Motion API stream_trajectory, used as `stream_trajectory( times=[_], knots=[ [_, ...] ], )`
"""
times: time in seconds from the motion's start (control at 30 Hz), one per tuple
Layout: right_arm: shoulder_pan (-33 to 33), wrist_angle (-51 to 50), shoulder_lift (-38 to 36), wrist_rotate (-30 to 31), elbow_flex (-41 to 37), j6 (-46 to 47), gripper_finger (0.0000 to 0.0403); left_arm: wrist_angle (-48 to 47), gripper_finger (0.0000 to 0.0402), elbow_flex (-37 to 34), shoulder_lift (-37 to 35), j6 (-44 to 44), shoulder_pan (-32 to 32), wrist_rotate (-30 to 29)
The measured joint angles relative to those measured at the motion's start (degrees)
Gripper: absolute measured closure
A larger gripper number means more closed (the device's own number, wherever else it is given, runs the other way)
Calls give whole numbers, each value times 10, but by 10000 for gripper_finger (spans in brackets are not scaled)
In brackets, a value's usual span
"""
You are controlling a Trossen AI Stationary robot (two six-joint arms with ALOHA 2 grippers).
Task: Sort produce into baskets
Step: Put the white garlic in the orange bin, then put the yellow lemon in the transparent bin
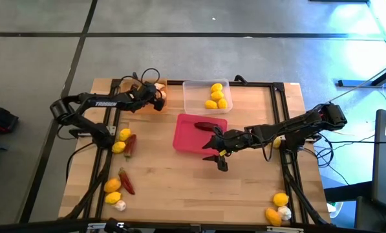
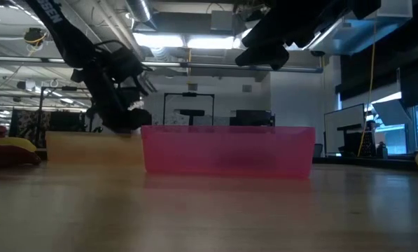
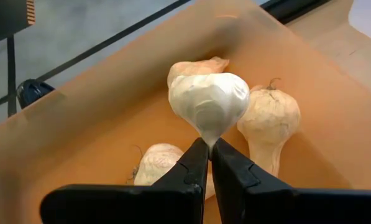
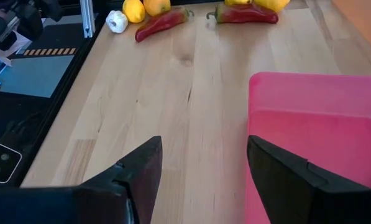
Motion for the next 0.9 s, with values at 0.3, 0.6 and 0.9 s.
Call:
stream_trajectory(
  times=[0.3, 0.6, 0.9],
  knots=[
    [0, 0, 0, 0, 0, 0, 173, 0, 327, 0, 0, 0, 6, 5],
    [0, 0, 0, 0, 0, 0, 173, 0, 280, 0, -13, 48, 3, 6],
    [0, -15, -6, 18, 0, 0, 173, -3, 279, 0, -94, 75, -49, 6]
  ],
)
